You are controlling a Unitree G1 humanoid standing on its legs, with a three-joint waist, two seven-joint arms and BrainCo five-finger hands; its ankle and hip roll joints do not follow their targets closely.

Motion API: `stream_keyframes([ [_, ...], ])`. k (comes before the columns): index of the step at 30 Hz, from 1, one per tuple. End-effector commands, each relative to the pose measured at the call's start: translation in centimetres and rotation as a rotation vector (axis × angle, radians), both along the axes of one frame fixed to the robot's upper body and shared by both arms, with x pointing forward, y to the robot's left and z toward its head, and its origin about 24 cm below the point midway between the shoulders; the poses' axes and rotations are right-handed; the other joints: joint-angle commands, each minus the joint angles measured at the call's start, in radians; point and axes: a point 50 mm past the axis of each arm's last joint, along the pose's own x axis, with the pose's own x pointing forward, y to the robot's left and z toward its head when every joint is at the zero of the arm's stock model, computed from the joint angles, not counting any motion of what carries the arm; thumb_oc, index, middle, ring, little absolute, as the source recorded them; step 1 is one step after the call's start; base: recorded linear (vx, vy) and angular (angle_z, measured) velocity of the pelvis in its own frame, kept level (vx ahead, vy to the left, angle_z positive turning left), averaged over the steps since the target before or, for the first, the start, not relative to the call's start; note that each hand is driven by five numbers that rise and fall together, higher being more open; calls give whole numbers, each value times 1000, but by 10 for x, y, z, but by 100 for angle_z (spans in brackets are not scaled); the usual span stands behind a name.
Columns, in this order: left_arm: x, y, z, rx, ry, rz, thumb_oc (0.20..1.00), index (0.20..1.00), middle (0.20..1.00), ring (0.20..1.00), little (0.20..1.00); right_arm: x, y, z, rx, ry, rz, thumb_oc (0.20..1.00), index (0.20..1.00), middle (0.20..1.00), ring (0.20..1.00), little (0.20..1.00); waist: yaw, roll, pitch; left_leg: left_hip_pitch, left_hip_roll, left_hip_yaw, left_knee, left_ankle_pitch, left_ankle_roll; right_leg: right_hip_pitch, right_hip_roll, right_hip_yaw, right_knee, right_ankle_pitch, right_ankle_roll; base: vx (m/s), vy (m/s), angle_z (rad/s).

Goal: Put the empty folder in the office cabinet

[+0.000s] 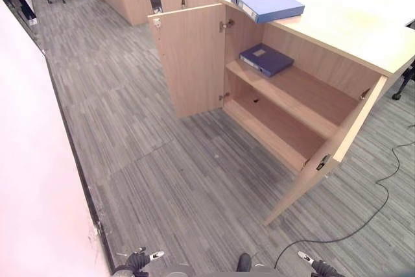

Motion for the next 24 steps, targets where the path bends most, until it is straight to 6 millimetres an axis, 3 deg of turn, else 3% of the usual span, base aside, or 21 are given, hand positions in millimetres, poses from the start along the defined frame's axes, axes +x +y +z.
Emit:
stream_keyframes([
  [1,14,6,6,28,-58,9,1000,1000,1000,1000,1000,-2,-14,5,-34,-2,-47,1000,1000,1000,1000,1000,-17,-11,51,-73,57,67,-42,102,81,57,-38,37,102,-131,55,131,-20,-6],
  [2,15,5,6,23,-63,15,1000,1000,1000,1000,1000,-4,-17,5,-41,7,-51,1000,1000,1000,1000,1000,-12,-10,53,-97,81,76,-69,113,80,73,-38,38,94,-141,57,247,53,5],
  [4,12,3,5,18,-49,4,1000,1000,1000,1000,1000,-9,-22,6,-55,19,-57,1000,1000,1000,1000,1000,2,4,52,-101,100,57,-242,120,77,106,-33,63,77,-154,72,286,145,-2],
  [7,12,1,4,15,-46,-8,1000,1000,1000,1000,1000,-11,-27,8,-69,17,-88,1000,1000,1000,1000,1000,20,40,49,-119,113,-28,-456,188,54,152,-18,109,73,-192,89,283,186,-14],
  [11,9,3,4,12,-42,22,1000,1000,1000,1000,1000,-9,-27,9,-67,-1,-120,1000,1000,1000,1000,1000,45,45,63,-184,126,-126,-596,203,42,209,-15,185,88,-246,95,293,138,-35],
  [12,9,4,4,13,-42,23,1000,1000,1000,1000,1000,-9,-27,9,-67,-1,-119,1000,1000,1000,1000,1000,45,43,64,-180,126,-124,-598,203,42,211,-17,185,90,-249,94,312,177,-49],
  [14,-2,6,1,13,-9,40,1000,1000,1000,1000,1000,-5,-25,8,-59,-13,-114,1000,1000,1000,1000,1000,57,50,56,-196,127,-175,-619,210,23,241,-16,246,93,-277,107,342,256,-59],
  [16,-10,6,-1,19,29,14,1000,1000,1000,1000,1000,-3,-21,7,-43,-15,-103,1000,1000,1000,1000,1000,57,60,31,-172,138,-183,-628,212,10,251,-25,265,96,-292,122,282,307,-75],
  [19,-11,5,-2,25,42,-52,1000,1000,1000,1000,1000,0,-15,5,-23,-28,-100,1000,1000,1000,1000,1000,53,50,9,-177,129,-170,-580,214,13,240,-59,285,114,-296,149,271,413,-52],
  [20,-8,5,-1,38,43,-115,1000,1000,1000,1000,1000,3,-9,4,-4,-41,-100,1000,1000,1000,1000,1000,47,35,-2,-200,103,-148,-526,208,23,228,-97,290,134,-274,179,276,493,22],
  [22,-4,7,2,44,34,-156,1000,1000,1000,1000,1000,6,-3,2,20,-50,-86,1000,1000,1000,1000,1000,40,25,-13,-192,84,-119,-504,181,44,185,-120,303,176,-242,202,192,404,-7],
  [24,-1,7,3,47,32,-192,1000,1000,1000,1000,1000,16,4,2,38,-69,-48,1000,1000,1000,1000,1000,34,18,-17,-180,69,-82,-500,151,74,125,-145,305,239,-162,230,96,349,-29],
])
